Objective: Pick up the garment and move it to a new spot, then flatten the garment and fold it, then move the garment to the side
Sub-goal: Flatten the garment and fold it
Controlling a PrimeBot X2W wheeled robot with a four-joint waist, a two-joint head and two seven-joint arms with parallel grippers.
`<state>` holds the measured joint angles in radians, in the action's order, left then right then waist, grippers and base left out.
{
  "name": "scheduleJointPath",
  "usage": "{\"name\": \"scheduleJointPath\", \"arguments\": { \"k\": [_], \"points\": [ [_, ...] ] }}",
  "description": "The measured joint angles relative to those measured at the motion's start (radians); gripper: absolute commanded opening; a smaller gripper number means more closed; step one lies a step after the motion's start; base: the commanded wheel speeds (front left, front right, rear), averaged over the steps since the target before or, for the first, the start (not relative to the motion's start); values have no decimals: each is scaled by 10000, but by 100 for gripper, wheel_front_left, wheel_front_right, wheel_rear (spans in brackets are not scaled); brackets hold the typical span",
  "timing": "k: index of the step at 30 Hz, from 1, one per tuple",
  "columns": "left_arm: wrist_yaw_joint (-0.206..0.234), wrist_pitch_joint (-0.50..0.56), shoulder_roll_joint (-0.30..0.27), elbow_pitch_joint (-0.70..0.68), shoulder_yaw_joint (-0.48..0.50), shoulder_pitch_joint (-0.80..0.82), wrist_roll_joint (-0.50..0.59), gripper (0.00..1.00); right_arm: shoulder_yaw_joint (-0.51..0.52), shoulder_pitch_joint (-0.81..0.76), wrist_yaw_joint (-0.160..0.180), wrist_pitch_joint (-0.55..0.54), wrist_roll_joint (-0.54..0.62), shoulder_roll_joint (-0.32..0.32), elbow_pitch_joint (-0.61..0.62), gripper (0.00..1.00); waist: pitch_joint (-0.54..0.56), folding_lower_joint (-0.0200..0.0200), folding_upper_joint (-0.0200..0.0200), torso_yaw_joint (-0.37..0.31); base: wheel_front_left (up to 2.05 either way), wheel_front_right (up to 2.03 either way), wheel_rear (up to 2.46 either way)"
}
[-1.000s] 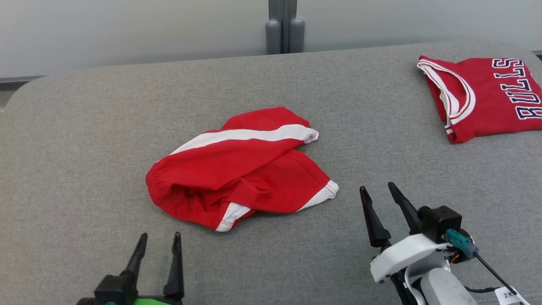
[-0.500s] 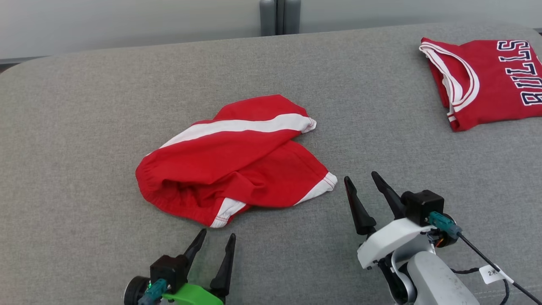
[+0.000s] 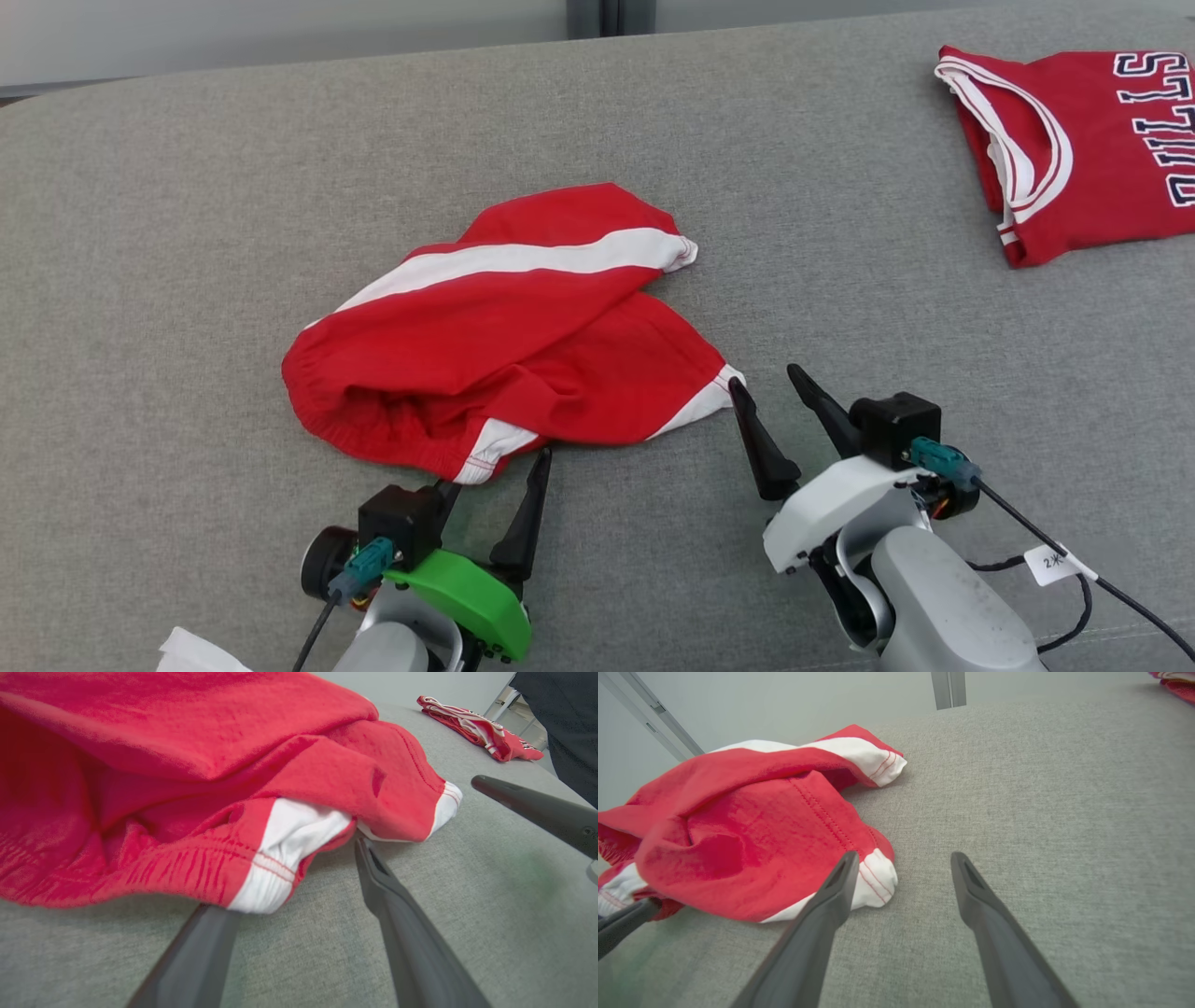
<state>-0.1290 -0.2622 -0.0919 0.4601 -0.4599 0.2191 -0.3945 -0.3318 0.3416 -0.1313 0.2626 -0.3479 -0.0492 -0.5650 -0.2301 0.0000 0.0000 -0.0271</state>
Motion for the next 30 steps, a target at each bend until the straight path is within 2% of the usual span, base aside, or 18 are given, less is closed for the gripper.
{"name": "scheduleJointPath", "arguments": {
  "k": [11, 19, 20, 21, 22, 23, 24, 30],
  "points": [
    [0, 0, 52, -320, -284, 301, -96, 100, -366, 746, 0, 0, -207, -4, -890, 100, -362, 0, 0, 349, 0, 0, 0],
    [0, 0, 69, -360, -435, 409, -100, 100, -986, 967, 2, 33, -817, -6, -1361, 100, -488, 0, 0, 544, 0, 0, 0],
    [0, 0, 69, -374, -435, 412, -104, 100, -1080, 969, 2, 35, -838, -10, -1396, 81, -493, 0, 0, 553, 0, 0, 0],
    [0, 0, 73, -374, -445, 418, -123, 96, -1126, 969, 2, 36, -878, -8, -1404, 24, -497, 0, 0, 558, 0, 0, 0],
    [0, 0, 73, -370, -458, 425, -169, 60, -1183, 971, 4, 36, -936, -12, -1411, 0, -503, 0, 0, 564, 0, 0, 0],
    [0, 0, 75, -364, -477, 434, -186, 4, -1298, 975, 8, 44, -1001, -25, -1450, 0, -503, 0, 0, 572, 0, 0, 0],
    [0, 0, 75, -337, -506, 442, -203, 0, -1384, 976, 8, 42, -1120, -23, -1421, 0, -496, 0, 0, 573, 0, 0, 0],
    [0, 0, -12, -621, -370, 488, -173, 0, -897, 773, 6, 15, -951, 4, -803, 0, -296, 0, 0, 548, 0, 0, 0]
  ]
}}
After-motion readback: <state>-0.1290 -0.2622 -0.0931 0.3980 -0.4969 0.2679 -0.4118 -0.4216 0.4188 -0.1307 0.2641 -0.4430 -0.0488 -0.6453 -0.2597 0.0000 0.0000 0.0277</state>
